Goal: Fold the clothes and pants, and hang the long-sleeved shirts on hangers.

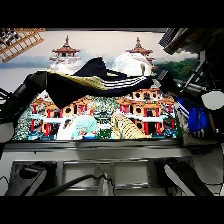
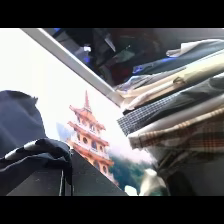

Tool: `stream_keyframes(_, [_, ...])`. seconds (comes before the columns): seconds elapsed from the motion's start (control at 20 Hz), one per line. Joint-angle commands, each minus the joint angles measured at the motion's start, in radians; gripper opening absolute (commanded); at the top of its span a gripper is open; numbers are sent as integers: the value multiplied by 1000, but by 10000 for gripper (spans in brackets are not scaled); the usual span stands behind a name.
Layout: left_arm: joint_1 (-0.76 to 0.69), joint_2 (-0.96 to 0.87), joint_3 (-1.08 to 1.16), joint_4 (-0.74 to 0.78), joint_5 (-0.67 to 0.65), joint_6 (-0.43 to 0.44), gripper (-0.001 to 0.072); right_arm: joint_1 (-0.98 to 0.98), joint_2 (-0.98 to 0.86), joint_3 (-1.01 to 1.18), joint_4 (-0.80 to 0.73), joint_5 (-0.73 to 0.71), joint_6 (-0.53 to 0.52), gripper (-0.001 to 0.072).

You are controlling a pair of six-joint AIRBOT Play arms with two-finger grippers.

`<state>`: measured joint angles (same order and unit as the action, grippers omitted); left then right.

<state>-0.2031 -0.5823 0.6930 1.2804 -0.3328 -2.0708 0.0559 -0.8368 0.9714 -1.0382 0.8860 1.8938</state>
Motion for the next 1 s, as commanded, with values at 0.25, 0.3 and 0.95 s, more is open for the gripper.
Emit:
stream_keyframes(0.25, [-1, 13, 15, 35, -124, 23, 8, 1, 1, 45, -2, 87, 5, 27])
stream_keyframes(0.3, [-1, 23, 18, 56, -85, 23, 8, 1, 1, 45, 21, 68, 6, 27])
stream_keyframes(0.95, [-35, 206, 344, 85, 19, 128, 8, 1, 132, 473, 152, 219, 34, 27])
